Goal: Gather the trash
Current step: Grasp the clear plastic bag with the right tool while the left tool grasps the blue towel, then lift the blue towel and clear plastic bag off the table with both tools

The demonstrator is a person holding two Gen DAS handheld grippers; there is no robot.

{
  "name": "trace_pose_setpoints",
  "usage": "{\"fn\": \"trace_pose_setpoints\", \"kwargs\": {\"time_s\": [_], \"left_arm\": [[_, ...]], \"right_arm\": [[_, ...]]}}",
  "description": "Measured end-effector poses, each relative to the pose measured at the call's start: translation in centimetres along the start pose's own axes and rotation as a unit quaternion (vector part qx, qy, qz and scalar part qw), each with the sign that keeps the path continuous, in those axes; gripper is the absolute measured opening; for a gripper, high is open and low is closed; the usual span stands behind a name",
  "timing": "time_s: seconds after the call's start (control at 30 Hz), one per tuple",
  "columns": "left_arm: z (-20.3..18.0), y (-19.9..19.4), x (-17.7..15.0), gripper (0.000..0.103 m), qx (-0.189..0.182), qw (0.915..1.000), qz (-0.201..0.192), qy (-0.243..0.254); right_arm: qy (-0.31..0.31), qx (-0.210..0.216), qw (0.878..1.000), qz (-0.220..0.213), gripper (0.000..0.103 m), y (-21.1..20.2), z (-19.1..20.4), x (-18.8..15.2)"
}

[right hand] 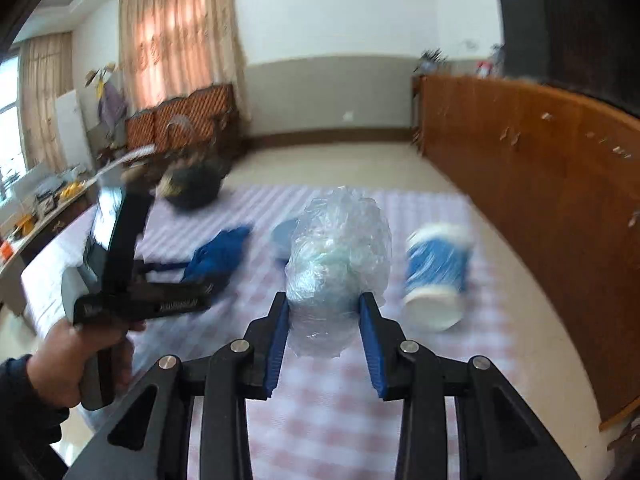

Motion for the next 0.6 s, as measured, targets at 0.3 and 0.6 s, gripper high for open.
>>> {"fn": "trace_pose_setpoints", "kwargs": {"time_s": [0.3, 0.6], "left_arm": [[1.8, -2.9, -1.0, 0.017, 0.005, 0.9989, -0.038, -0.028], [2.1, -4.9, -2.6, 0.016, 0.026, 0.9977, -0.059, -0.021]], "right_arm": [[0.065, -0.128, 0.988, 0.053, 0.037, 5.1, -12.4, -0.4], [0.060, -0.123, 0.989, 0.052, 0.037, 3.8, -10.9, -1.8]]}}
Point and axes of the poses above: each gripper's, at about its wrist camera, not at the fingertips, and y roughly the way its jaws point, z to its left, x to its top, the point moved 1 cm from there along y, roughly the way its jaws point, and after that the axes turned 1 degree about x, right-handed, at the moved point
